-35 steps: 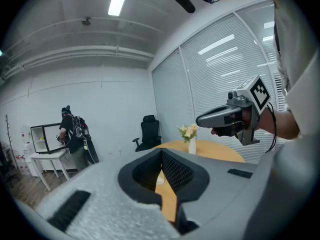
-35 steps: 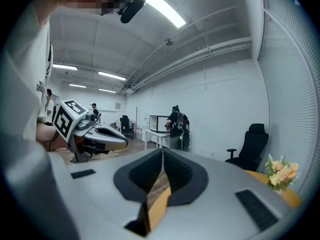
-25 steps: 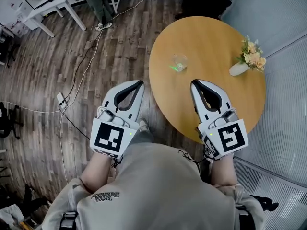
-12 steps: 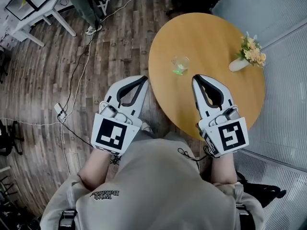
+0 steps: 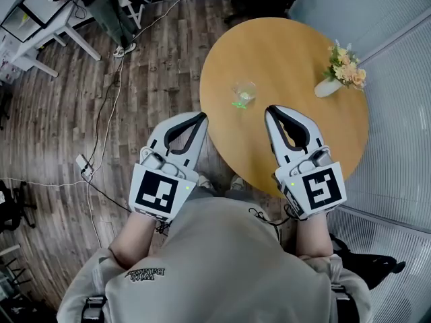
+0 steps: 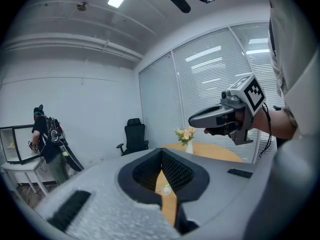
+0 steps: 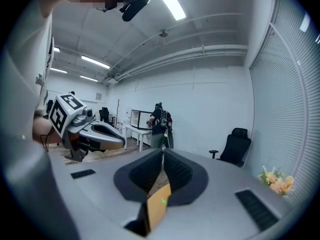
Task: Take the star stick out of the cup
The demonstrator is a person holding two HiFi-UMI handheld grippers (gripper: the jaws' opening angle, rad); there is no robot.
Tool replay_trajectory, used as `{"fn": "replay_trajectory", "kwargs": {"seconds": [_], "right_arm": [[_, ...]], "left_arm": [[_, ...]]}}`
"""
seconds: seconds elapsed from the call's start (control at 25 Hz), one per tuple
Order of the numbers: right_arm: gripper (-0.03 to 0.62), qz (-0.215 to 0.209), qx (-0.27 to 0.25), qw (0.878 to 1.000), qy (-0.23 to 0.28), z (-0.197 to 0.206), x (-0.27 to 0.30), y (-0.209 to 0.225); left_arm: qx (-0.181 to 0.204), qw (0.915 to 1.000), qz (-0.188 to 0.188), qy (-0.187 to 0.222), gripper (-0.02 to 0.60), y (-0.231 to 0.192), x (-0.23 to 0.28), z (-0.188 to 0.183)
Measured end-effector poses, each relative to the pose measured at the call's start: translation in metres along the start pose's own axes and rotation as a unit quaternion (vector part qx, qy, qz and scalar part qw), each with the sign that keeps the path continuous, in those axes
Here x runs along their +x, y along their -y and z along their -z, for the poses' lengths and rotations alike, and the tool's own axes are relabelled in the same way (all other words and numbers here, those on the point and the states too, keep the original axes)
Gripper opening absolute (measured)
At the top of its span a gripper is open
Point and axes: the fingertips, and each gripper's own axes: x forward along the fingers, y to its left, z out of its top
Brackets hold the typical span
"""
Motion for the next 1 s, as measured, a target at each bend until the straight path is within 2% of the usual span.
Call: {"fn": "replay_trajectory", "kwargs": {"seconds": [0.52,0.68,0.84,0.88,0.92,1.0], "right_arm": [[0.035,-0.040,0.011,0.999,-0.020,0.018,0.021,0.015],[0.037,-0.051,0.004,0.998,-0.020,0.021,0.035,0.016],[0.040,-0.066,-0.009,0.997,-0.041,0.033,0.049,0.016],[0.060,-0.070,-0.010,0.996,-0.051,0.038,0.052,0.016],[0.110,-0.072,-0.010,0.995,-0.062,0.043,0.055,0.017],[0.131,-0.076,-0.011,0.994,-0.080,0.053,0.060,0.017]], "left_arm": [[-0.014,0.9995,-0.020,-0.018,0.021,-0.003,0.023,0.006],[-0.016,0.9993,-0.024,-0.024,0.021,-0.009,0.031,0.010],[-0.013,0.9991,-0.025,-0.032,0.021,-0.015,0.040,0.016],[-0.012,0.9990,-0.026,-0.036,0.021,-0.017,0.042,0.018],[-0.009,0.9988,-0.027,-0.040,0.021,-0.018,0.045,0.021],[-0.003,0.9983,-0.029,-0.050,0.021,-0.020,0.051,0.028]]}}
